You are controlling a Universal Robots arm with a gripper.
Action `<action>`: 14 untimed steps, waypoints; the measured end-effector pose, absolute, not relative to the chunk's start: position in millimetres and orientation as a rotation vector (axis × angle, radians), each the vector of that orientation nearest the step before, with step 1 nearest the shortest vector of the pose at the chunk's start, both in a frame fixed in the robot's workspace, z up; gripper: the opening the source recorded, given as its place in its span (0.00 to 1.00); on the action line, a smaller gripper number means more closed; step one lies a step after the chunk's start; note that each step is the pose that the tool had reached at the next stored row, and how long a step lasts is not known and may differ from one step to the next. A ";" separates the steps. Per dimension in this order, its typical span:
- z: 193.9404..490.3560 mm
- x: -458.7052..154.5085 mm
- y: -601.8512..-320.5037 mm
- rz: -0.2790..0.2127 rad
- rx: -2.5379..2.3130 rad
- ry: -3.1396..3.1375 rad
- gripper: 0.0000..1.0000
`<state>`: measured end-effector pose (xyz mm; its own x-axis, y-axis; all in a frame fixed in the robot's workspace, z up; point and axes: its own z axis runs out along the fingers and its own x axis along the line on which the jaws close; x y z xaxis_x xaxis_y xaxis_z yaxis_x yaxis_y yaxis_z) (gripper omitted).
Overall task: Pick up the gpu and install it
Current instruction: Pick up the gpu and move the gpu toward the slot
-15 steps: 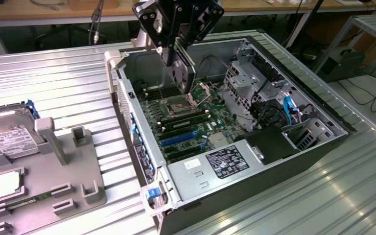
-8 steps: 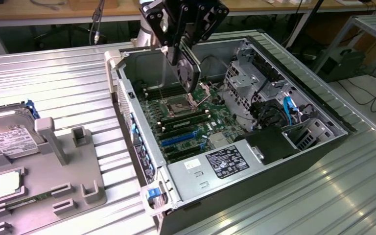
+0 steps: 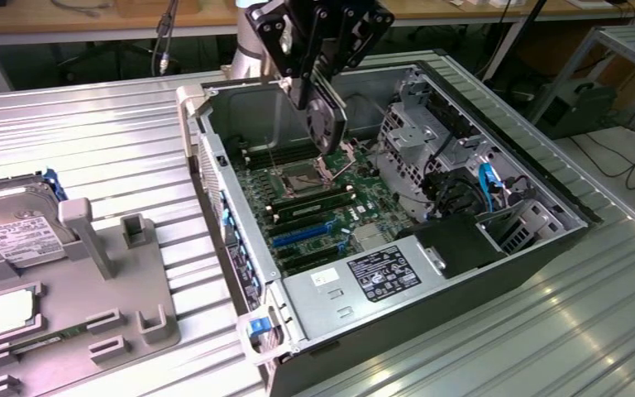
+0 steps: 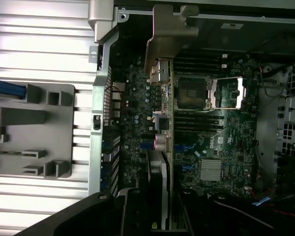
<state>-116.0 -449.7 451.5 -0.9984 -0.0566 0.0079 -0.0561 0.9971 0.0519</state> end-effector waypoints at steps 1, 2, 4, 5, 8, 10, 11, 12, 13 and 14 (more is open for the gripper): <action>451.4 -115.1 -449.6 -0.081 0.088 -3.130 0.28; 451.4 -114.0 -449.5 -0.081 0.088 -3.130 0.28; 451.3 -110.5 -449.3 -0.081 0.088 -3.130 0.28; 451.3 -109.0 -449.1 -0.081 0.088 -3.130 0.28; 451.1 -97.2 -448.4 -0.081 0.088 -3.130 0.28; 450.8 -81.4 -447.1 -0.081 0.088 -3.130 0.28; 450.6 -72.6 -446.4 -0.081 0.088 -3.130 0.28; 450.3 -57.5 -445.1 -0.081 0.088 -3.130 0.28; 450.0 -48.0 -444.7 -0.081 0.088 -3.130 0.28; 449.5 -35.1 -443.0 -0.081 0.088 -3.130 0.28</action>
<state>-35.1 -443.0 449.5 -0.9984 -0.0565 0.0079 -0.0561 0.9971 0.0518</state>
